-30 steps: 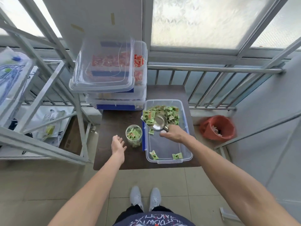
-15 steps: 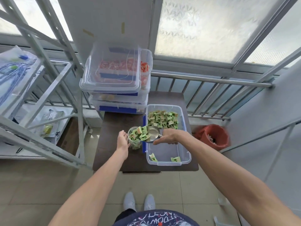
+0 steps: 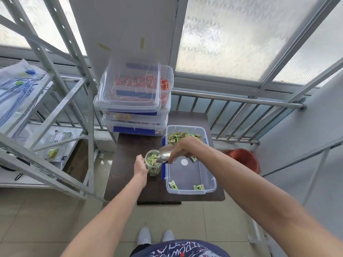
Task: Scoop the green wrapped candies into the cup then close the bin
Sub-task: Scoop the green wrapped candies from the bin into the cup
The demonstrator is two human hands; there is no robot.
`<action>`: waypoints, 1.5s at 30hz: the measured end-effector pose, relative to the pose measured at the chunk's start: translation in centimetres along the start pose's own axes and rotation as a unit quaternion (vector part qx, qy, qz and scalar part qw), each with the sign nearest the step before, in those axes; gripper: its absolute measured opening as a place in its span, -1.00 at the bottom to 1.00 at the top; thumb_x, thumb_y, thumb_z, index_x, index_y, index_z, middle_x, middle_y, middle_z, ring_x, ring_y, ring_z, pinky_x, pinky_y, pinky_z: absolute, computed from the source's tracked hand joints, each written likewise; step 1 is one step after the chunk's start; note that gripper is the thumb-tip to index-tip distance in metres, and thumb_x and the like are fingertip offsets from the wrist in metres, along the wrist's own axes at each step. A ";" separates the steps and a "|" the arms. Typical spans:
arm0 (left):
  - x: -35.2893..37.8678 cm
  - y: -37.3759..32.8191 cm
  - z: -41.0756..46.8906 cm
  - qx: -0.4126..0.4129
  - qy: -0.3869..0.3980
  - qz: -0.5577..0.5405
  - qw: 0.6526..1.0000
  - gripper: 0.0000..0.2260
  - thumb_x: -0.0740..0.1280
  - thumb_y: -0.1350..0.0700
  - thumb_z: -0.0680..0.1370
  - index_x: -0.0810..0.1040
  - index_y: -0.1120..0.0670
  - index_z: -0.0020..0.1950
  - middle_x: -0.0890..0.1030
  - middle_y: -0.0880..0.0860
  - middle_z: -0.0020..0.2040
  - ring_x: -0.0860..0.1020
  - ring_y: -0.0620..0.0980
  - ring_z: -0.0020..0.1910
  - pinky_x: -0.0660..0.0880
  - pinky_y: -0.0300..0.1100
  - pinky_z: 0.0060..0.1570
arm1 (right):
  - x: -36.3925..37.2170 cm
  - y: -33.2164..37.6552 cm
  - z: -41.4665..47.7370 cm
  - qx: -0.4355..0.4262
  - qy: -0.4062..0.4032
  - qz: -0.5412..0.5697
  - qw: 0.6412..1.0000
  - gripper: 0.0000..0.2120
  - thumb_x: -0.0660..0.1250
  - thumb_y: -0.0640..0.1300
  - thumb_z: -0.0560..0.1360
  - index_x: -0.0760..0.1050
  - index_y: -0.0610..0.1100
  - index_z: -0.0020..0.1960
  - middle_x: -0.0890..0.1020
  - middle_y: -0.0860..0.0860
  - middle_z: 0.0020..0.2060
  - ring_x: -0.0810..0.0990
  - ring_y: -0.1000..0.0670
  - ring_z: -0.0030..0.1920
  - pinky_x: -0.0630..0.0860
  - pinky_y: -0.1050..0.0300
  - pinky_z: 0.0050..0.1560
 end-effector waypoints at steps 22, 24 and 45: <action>3.1 7.7 -1.2 -0.106 -0.057 0.144 0.982 -0.44 -0.02 -0.09 0.54 0.36 0.15 0.44 0.59 0.24 0.24 0.58 0.25 0.14 0.49 0.14 0.16 | 11.0 -11.5 8.2 0.160 0.049 0.426 0.889 -0.33 -0.18 0.50 0.52 0.21 -0.10 -0.25 0.25 0.04 -0.71 0.19 0.12 -0.79 0.15 0.27 -0.60; 3.8 6.3 -3.0 -0.118 -0.053 0.132 0.983 -0.50 -0.02 -0.06 0.60 0.33 0.15 0.46 0.59 0.28 0.23 0.59 0.24 0.14 0.46 0.15 0.25 | 11.9 -11.7 10.0 0.165 0.031 0.465 0.870 -0.32 -0.15 0.49 0.53 0.24 -0.13 -0.20 0.24 -0.01 -0.57 0.20 0.07 -0.70 0.16 0.29 -0.54; 2.7 9.2 2.3 -0.199 -0.076 0.060 0.975 -0.51 0.16 -0.18 0.61 0.38 0.21 0.29 0.56 0.25 -0.01 0.53 0.16 -0.11 0.46 -0.01 -0.17 | 8.2 -11.7 18.4 0.163 -0.057 0.656 0.735 -0.17 -0.05 0.44 0.55 0.26 -0.17 0.54 0.46 -0.12 0.37 0.53 -0.22 0.27 0.51 -0.04 0.15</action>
Point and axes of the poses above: each hand's wrist, its own z-axis towards the middle knuckle, its own x-axis out of the palm, y = z × x, the point moved 2 cm from there along z, towards the middle knuckle
